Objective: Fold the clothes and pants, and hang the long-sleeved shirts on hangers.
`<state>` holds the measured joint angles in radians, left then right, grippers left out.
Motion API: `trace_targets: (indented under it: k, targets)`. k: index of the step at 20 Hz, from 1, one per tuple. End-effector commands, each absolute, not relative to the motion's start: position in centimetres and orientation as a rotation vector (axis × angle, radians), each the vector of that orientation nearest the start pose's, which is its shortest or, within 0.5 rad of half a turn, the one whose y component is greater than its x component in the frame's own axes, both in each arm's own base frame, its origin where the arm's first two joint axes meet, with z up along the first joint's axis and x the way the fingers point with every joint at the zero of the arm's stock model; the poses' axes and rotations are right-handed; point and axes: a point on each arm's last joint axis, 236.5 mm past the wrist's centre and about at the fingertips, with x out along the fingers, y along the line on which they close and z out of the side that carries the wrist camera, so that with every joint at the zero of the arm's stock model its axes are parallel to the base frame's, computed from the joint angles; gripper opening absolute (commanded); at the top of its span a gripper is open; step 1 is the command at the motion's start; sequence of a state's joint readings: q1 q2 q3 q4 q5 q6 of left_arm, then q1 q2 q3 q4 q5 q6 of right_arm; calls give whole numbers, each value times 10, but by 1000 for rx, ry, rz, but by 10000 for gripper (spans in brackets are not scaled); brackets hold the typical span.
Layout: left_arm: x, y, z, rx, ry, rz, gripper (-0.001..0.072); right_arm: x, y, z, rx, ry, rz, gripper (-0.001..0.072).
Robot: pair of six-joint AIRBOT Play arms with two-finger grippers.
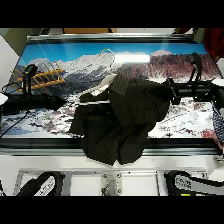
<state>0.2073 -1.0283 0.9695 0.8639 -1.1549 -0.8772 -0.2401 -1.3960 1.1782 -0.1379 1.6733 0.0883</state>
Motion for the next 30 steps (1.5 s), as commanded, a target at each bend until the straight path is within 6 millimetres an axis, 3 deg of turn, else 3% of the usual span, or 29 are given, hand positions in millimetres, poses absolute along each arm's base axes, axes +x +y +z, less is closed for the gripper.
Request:
trace_targets:
  k: [1,5,11,22,27,28,29,30]
  targets:
    - [354,-73,65,-242,897,-440,594,352,151,196,184,284,1411,8]
    - [366,-95,52,-339,899,-392,590,366,149,205,190,258,1338,8]
    - [377,-150,28,-324,1008,-499,590,373,147,204,186,256,1305,9]
    - [377,-175,38,-385,1033,-565,590,373,147,203,207,277,1301,9]
    - [371,-191,13,-375,1100,-586,584,373,147,203,206,277,1302,9]
    - [373,-190,10,-376,1104,-581,424,373,147,203,207,278,1302,9]
    - [375,-188,7,-379,1104,-571,310,373,147,204,221,288,1300,9]
    - [380,-183,7,-386,1092,-553,300,372,147,204,233,298,1299,8]
